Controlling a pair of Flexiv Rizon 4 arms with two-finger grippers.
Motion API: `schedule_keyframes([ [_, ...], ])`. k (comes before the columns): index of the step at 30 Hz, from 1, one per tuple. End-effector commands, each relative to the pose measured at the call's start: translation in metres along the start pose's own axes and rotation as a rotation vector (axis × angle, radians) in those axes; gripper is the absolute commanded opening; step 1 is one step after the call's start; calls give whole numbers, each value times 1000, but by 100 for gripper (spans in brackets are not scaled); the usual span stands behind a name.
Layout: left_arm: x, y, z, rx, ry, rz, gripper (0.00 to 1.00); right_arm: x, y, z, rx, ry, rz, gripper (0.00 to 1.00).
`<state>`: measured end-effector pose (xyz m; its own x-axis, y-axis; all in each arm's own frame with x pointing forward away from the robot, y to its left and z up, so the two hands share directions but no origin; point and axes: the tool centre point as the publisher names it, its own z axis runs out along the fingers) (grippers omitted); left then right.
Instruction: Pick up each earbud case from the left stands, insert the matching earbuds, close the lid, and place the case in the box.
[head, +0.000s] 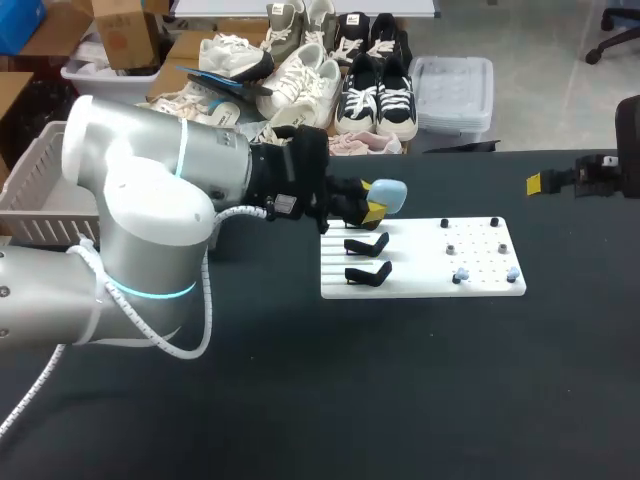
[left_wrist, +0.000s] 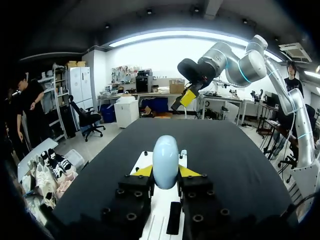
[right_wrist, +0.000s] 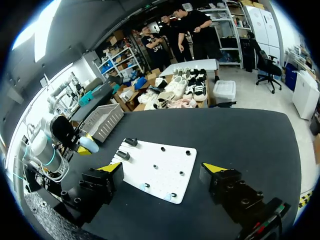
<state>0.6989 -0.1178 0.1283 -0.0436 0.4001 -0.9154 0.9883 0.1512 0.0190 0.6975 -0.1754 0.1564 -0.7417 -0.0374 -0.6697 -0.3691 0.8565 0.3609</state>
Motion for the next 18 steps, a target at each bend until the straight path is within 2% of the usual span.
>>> schedule_keyframes([
  [1, 0, 0, 10, -39, -6, -8, 0, 2, 6, -3, -31, 17, -29, 100],
  [12, -6, -2, 23, -57, -4, 12, 0, 10, 47, 7, -102, 112, -139, 100],
  [18, -11, -1, 29, -59, -5, 18, 0, 12, 61, 18, -128, 152, -165, 100],
])
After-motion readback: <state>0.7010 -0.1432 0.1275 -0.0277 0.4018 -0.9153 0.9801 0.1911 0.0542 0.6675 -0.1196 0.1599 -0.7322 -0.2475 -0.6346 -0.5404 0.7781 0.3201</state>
